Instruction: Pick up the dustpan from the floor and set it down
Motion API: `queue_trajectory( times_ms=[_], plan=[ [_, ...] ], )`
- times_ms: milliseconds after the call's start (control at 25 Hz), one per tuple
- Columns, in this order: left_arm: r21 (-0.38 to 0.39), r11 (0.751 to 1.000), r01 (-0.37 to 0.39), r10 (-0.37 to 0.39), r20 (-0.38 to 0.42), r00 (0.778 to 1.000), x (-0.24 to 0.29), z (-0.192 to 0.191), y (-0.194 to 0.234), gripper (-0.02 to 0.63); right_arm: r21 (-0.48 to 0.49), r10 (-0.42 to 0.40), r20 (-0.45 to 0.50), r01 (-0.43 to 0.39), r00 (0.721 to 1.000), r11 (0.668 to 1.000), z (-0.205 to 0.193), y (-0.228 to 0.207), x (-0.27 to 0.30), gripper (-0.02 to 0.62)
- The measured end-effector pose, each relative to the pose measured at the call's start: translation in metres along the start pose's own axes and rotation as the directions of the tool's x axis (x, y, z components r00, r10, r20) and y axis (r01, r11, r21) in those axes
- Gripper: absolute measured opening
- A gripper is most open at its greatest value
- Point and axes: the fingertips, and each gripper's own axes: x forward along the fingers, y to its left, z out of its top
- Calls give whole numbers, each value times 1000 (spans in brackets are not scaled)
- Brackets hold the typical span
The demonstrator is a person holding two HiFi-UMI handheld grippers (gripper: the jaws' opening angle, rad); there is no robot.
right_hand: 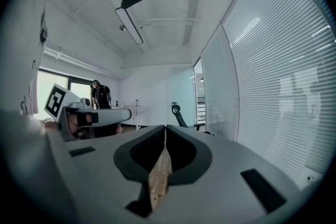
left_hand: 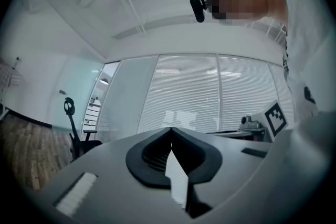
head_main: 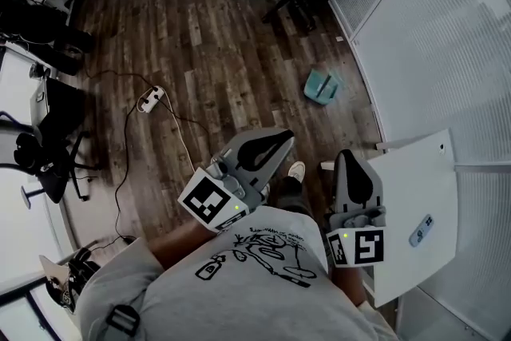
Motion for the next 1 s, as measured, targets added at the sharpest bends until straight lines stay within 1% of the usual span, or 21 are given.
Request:
queue_trajectory(
  times_ms=[160,360,520,840,1000],
  plan=[
    [16,1000,-2,2,-8,1000,31,-1,4,2,-3,5,9,-5,1000,1000,3,-29,11,8],
    [30,1000,0,0,-12,1000,83,-1,3,2,3,11,10,-11,1000,1000,5,-80,23,8],
    [45,999,0,0,0,1000,121,2,1,2,-2,17,22,-17,1000,1000,10,-118,32,8],
    [50,999,-14,14,-6,1000,192,-8,-11,2,-7,59,34,-58,998,998,13,-181,39,8],
    [52,999,-14,14,0,1000,215,-8,-20,2,-1,67,29,-67,997,998,14,-206,39,8]
  ],
)
